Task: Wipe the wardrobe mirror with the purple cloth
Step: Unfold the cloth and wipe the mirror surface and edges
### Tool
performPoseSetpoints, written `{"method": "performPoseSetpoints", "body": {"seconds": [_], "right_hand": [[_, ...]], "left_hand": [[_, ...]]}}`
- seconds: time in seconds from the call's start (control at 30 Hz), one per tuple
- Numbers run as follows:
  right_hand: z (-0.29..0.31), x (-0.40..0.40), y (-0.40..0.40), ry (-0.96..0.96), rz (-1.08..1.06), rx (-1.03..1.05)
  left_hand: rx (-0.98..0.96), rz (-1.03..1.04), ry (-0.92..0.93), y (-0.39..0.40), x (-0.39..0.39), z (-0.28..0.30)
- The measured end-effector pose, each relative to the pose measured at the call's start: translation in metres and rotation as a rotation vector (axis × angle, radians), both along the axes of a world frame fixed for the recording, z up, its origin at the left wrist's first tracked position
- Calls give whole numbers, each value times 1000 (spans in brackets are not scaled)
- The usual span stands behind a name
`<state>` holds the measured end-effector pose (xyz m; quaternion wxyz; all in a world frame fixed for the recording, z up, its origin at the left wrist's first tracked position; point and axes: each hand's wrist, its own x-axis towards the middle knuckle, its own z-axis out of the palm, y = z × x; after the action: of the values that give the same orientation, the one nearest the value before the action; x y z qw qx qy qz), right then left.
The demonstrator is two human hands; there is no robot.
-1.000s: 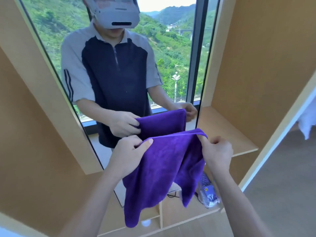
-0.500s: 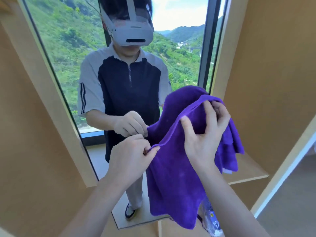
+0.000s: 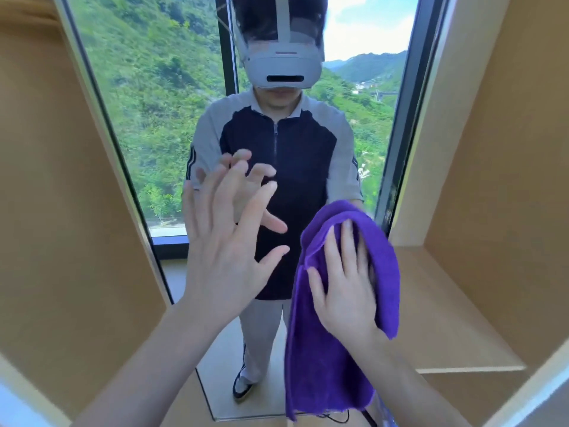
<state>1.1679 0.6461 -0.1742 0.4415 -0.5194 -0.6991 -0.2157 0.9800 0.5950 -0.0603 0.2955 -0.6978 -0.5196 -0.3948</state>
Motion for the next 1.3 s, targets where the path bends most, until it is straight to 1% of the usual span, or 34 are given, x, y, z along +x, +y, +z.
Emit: {"method": "performPoseSetpoints", "body": {"seconds": [0.1,0.2,0.27,0.33,0.47,0.53,0.6,0.7,0.77,0.87,0.97,1.07,1.2,1.3], "right_hand": [[-23,9,-6,-77,34,-19],[-18,17,-3,-89,55,-32],[0,17,1,-75,59,-16],[30,15,8,-23,76,15],[98,5,24,73,102,173],[116,-4,28,122,49,223],[121,-10,29,151,21,236],[107,-8,28,69,124,228],[79,0,23,-23,185,162],[30,14,10,-107,124,27],[15,18,-2,-80,59,-43],[36,9,-14,2,30,-66],[100,-5,-25,138,-123,-87],[144,-24,-27,174,-144,-98]], "left_hand": [[-79,60,163,8,4,7],[-115,124,280,16,6,3],[-104,145,306,20,5,0],[-90,157,318,21,4,-1],[-69,152,317,22,4,-2],[-59,146,314,22,4,-2],[-53,139,308,23,5,-2],[-49,141,307,22,5,0],[-54,142,321,22,5,0],[-51,150,335,23,4,1],[-48,155,344,24,4,2],[-41,155,343,24,4,1],[-29,145,339,25,3,-1],[-28,134,326,25,2,-1]]}}
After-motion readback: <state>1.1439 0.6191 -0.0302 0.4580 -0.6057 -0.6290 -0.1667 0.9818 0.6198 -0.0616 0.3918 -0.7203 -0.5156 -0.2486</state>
